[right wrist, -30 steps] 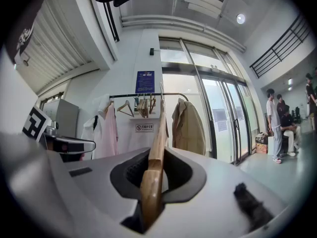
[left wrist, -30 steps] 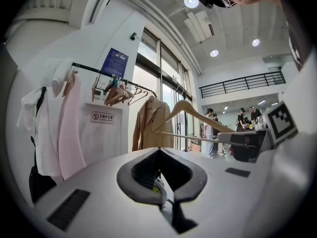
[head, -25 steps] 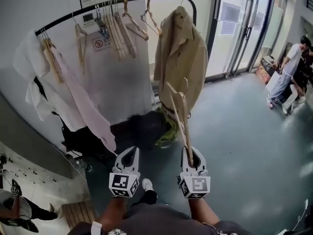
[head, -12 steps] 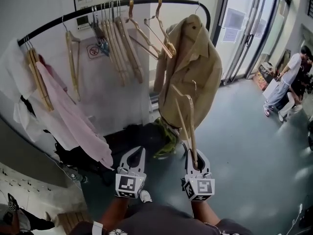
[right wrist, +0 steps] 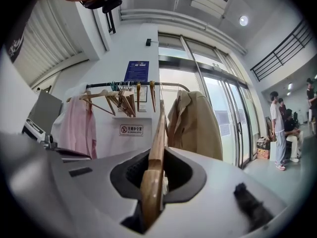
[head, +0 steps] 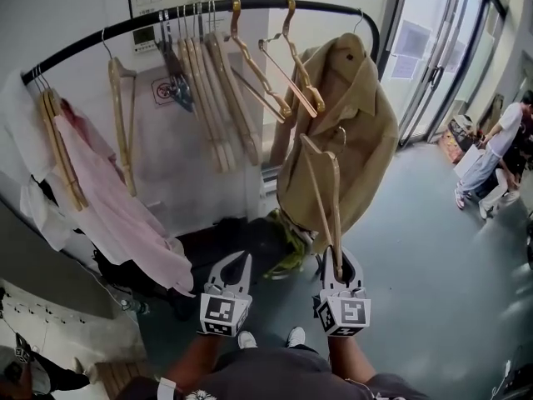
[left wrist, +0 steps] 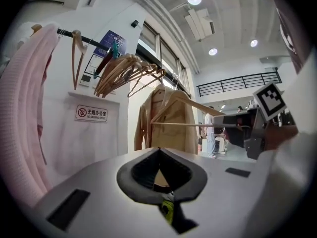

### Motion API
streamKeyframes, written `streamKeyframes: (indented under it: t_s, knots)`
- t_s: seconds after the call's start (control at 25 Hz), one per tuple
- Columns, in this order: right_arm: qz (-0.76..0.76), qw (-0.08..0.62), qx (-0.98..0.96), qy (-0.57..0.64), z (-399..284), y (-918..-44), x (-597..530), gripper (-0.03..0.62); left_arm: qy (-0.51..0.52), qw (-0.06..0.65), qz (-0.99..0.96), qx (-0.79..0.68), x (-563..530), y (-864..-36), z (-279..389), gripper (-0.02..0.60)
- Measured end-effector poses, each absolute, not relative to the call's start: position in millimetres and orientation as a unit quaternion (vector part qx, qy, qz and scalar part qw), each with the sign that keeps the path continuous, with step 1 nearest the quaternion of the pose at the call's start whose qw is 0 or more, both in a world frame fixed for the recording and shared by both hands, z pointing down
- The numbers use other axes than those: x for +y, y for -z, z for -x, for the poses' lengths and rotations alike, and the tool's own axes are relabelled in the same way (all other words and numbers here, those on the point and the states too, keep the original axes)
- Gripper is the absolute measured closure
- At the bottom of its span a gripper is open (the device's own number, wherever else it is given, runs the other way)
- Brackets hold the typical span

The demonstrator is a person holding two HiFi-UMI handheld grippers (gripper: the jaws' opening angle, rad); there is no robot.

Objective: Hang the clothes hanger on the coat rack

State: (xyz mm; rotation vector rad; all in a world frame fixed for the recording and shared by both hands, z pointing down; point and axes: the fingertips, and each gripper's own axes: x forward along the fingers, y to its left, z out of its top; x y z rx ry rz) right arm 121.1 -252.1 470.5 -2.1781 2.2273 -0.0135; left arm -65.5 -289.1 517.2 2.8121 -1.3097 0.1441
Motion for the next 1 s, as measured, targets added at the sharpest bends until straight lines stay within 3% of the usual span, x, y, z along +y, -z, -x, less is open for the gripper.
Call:
streamKeyframes:
  t_s: [0.44, 1.0]
  knots:
    - [0.664, 0.048, 0.745, -0.046, -156.8, -404.6, -308.9, 0.545, -0.05, 0.012, -0.884, -0.464, -298.6, -507.9, 51.9, 0.572]
    - [0.636, 0.118, 0.757, -0.095, -162.7, -243.8, -463.6, 0.545, -0.045, 0.018, -0.881, -0.472, -279.0, -504.4, 37.4, 0.573]
